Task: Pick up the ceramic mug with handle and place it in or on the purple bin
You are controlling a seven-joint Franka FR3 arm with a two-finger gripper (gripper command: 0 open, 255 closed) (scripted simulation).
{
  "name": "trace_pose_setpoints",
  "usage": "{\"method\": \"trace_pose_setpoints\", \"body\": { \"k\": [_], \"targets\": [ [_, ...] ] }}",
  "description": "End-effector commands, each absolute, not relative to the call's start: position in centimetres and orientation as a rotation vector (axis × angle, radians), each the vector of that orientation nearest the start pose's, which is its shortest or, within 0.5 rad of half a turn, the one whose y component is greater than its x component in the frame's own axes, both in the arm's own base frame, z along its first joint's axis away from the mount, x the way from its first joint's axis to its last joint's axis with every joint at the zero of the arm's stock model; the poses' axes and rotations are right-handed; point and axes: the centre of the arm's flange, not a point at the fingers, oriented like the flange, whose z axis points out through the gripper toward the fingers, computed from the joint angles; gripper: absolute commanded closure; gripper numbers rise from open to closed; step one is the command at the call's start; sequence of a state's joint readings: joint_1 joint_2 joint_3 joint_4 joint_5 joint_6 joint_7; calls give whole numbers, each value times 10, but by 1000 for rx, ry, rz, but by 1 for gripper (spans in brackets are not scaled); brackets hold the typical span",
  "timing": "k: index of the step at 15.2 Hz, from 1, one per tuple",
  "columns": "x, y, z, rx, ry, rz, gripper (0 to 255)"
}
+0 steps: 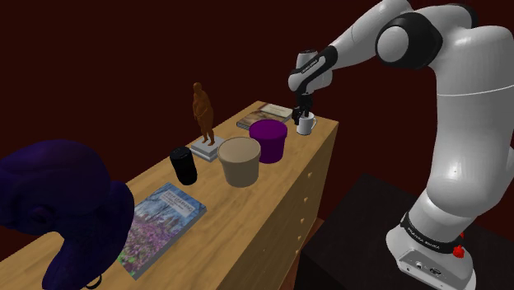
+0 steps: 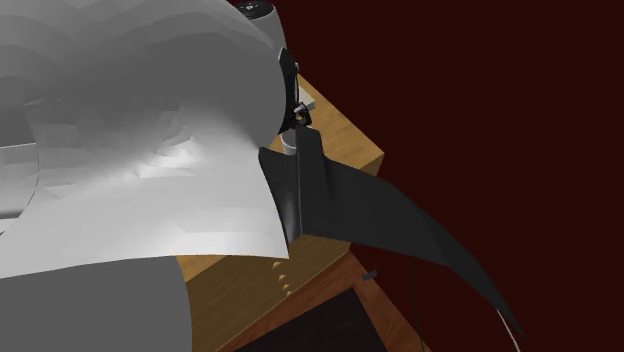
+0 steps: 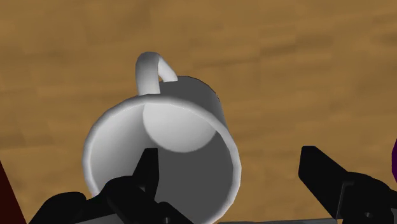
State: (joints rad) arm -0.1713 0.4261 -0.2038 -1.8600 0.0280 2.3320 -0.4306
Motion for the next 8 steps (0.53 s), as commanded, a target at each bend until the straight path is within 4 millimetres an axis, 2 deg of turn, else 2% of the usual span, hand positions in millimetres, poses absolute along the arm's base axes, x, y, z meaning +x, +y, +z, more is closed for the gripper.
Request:
{"method": "trace_pose_setpoints", "body": {
  "k": [1,2,3,8],
  "targets": [
    [601,-227,299,-3219,-91,-42,0],
    [601,-227,299,-3219,-91,-42,0],
    [601,-227,299,-3219,-91,-42,255],
    [601,-227,299,-3219,-91,-42,255]
  ]
}}
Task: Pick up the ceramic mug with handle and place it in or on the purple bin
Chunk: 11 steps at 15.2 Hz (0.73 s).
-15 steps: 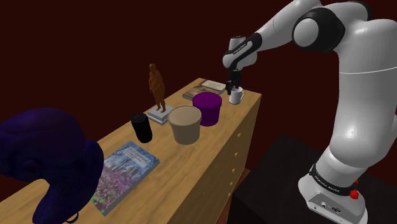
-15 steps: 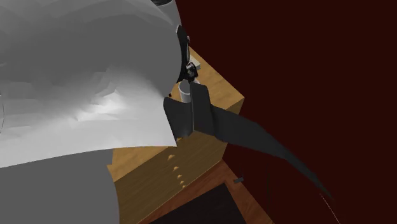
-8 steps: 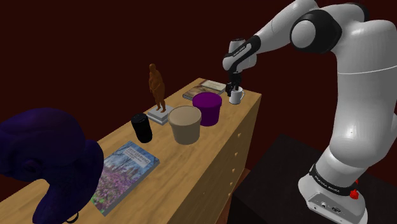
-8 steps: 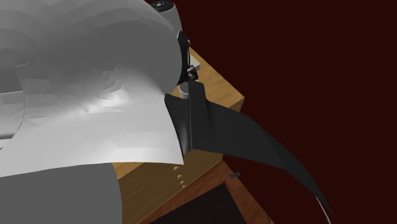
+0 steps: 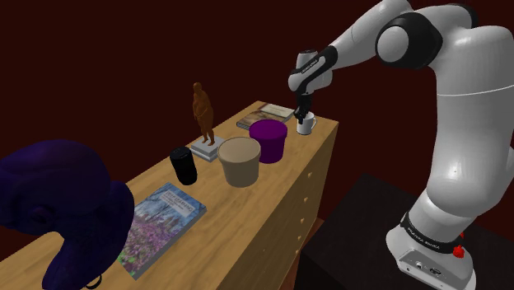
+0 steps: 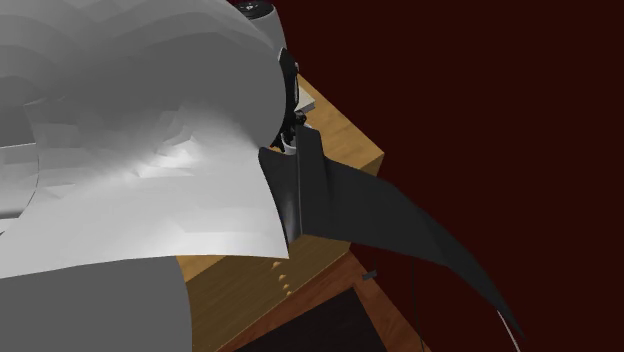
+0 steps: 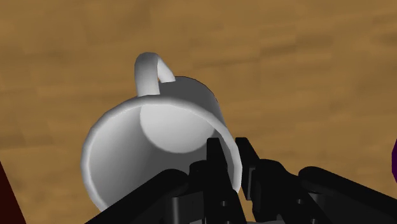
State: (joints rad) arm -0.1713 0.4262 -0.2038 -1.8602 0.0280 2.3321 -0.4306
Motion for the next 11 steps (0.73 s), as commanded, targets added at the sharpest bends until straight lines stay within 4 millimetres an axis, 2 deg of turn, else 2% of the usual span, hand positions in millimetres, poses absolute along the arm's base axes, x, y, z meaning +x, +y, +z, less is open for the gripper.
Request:
{"method": "trace_pose_setpoints", "body": {
  "k": [1,4,11],
  "targets": [
    [601,-227,299,-3219,-91,-42,255],
    [601,-227,299,-3219,-91,-42,255],
    [601,-227,336,-3219,-91,-42,255]
  ]
}}
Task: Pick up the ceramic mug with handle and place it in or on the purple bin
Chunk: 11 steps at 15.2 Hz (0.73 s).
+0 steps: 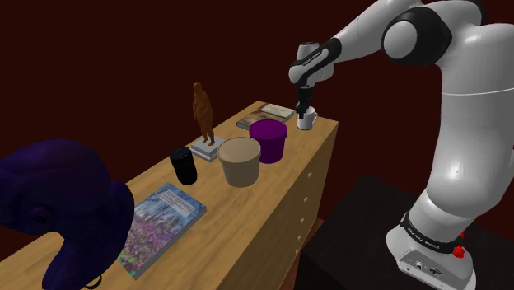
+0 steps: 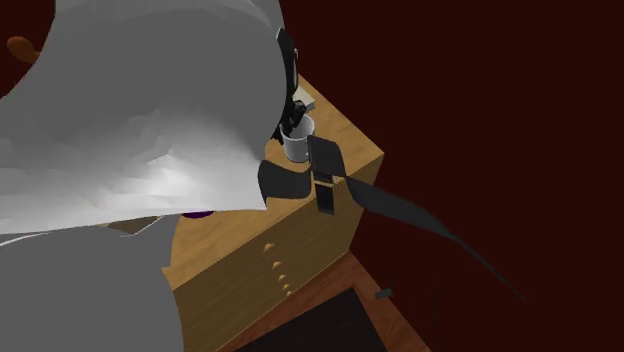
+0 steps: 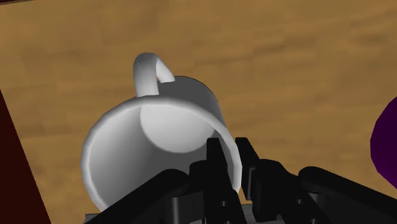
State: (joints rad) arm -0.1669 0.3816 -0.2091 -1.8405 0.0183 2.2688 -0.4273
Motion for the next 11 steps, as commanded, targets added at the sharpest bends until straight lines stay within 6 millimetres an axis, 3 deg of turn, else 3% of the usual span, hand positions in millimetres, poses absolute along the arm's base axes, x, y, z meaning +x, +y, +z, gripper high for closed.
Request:
{"method": "trace_pose_setpoints", "body": {
  "k": [1,11],
  "targets": [
    [601,-227,341,-3219,-91,-42,255],
    [601,-227,394,-3219,-91,-42,255]
  ]
}}
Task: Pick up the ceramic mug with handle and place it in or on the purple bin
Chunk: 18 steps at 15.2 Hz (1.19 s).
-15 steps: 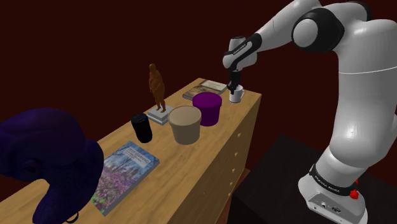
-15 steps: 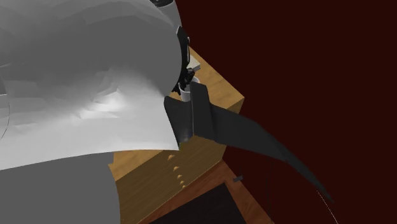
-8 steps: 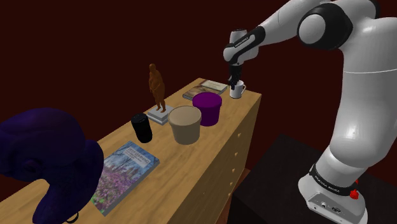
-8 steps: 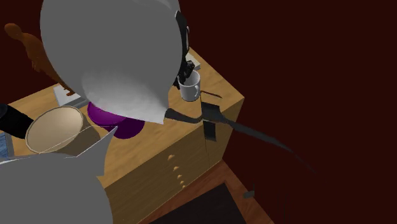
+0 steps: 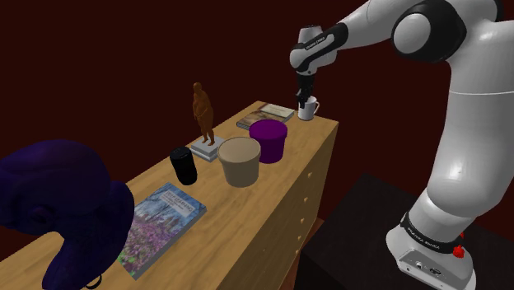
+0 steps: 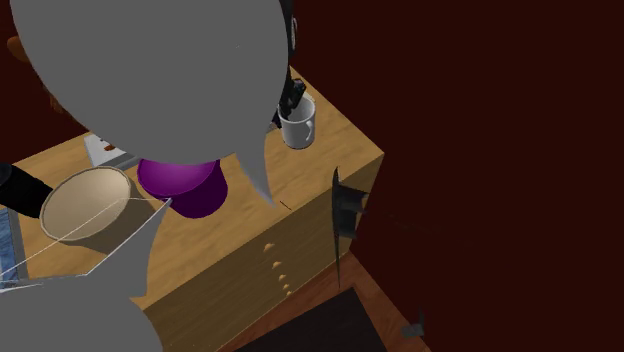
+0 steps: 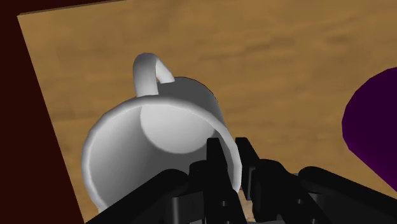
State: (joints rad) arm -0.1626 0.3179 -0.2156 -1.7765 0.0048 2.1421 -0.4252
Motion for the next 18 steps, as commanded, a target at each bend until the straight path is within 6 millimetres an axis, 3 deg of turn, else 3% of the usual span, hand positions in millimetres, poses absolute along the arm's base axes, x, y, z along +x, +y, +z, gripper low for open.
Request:
{"method": "trace_pose_setpoints", "body": {
  "k": [1,18],
  "targets": [
    [601,-227,400,-3219,-91,-42,255],
    [601,-227,489,-3219,-91,-42,255]
  ]
}}
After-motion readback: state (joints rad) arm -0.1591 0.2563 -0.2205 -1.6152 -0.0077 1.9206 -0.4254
